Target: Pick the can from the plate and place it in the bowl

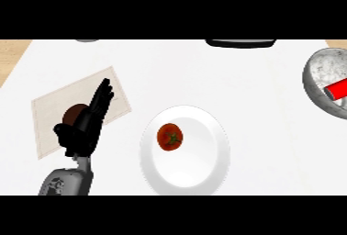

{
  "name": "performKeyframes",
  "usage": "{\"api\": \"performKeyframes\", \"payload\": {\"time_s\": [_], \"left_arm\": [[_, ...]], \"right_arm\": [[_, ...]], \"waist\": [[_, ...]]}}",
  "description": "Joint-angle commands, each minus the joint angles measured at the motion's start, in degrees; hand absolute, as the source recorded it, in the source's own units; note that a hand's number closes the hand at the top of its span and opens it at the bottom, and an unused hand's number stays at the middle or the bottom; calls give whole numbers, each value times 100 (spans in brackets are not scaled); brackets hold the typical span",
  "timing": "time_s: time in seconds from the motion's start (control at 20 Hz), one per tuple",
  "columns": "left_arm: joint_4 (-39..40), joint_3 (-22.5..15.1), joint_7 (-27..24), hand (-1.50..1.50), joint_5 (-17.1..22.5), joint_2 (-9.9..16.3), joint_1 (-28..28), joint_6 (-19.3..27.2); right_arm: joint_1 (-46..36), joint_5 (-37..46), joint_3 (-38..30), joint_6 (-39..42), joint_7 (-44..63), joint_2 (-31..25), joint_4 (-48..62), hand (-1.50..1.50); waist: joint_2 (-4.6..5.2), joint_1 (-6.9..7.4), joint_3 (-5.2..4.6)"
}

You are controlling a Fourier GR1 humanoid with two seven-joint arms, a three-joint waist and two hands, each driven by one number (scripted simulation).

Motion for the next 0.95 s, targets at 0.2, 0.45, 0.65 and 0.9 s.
{"api": "performKeyframes", "payload": {"time_s": [0.2, 0.45, 0.65, 0.9], "left_arm": [[86, 199, 293, 0, 125, 100, -415, -66], [14, 97, 114, 0, 87, -20, -212, -23], [280, 97, -125, 0, 0, -47, -235, 7], [-78, 32, 110, 0, 34, -27, -72, -13]], "right_arm": [[249, -641, -511, 1276, 80, -594, 317, -150], [551, -774, -605, 1961, -85, -939, 450, -150], [901, -739, -484, 2211, -504, -765, 274, -150], [1361, -807, -469, 2322, -760, -789, 202, -150]], "waist": [[-18, -51, 0], [7, 7, 9], [6, -19, 7], [-13, -21, 7]]}}
